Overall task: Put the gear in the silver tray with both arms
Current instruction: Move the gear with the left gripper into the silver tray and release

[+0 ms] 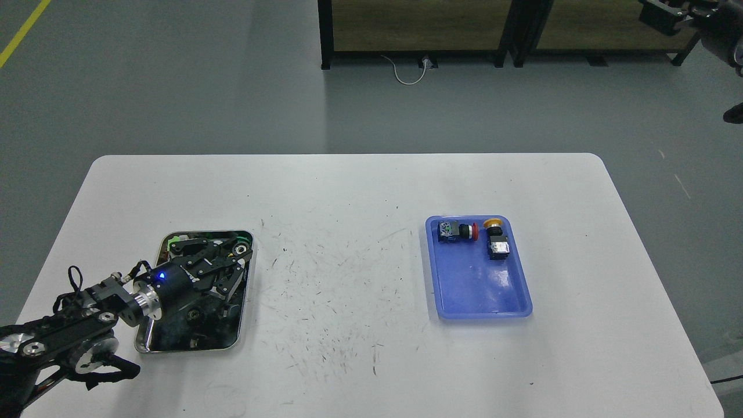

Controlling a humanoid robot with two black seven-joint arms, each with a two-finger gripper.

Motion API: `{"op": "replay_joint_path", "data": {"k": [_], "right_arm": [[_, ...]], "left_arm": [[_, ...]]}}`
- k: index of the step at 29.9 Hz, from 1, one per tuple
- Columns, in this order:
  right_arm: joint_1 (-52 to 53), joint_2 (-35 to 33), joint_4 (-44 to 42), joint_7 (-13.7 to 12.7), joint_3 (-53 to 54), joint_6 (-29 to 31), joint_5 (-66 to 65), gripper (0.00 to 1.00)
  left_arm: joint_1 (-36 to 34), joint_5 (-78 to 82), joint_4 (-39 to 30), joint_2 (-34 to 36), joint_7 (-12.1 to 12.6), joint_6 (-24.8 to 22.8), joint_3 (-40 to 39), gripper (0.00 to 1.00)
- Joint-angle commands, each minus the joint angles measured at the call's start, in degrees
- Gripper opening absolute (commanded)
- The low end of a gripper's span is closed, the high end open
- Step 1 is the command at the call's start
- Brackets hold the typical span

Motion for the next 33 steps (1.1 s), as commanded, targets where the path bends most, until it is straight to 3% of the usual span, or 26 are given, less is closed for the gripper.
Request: {"op": "replay_joint_path", "data": {"k": [1,20,27,33], "right_arm": [[0.06,0.67,-0.65,0.05,0.00,-0.04,0.00,1.00],[1.11,2.34,-2.14,-0.04,-0.35,-0.13,0.00,1.00],[1.55,2.26,-2.14,-0.04,-0.44,-0.13,0.00,1.00],[1.64,2.26,-2.14,-0.13,-0.52,-0.22,0.00,1.00]], "left_arm": [[0.88,-0.63,-0.53,2.87,0.01,-0.09,0.47,0.27],[6.33,-0.45,5.97,0.07,-0.52,0.44,0.92,0.31],[6.42,-0.80,7.91,-1.69,-0.87,0.17,0.92,0.40],[6.33,-0.89,8.09,-1.87,-0.78,0.17,0.30,0.62]]}}
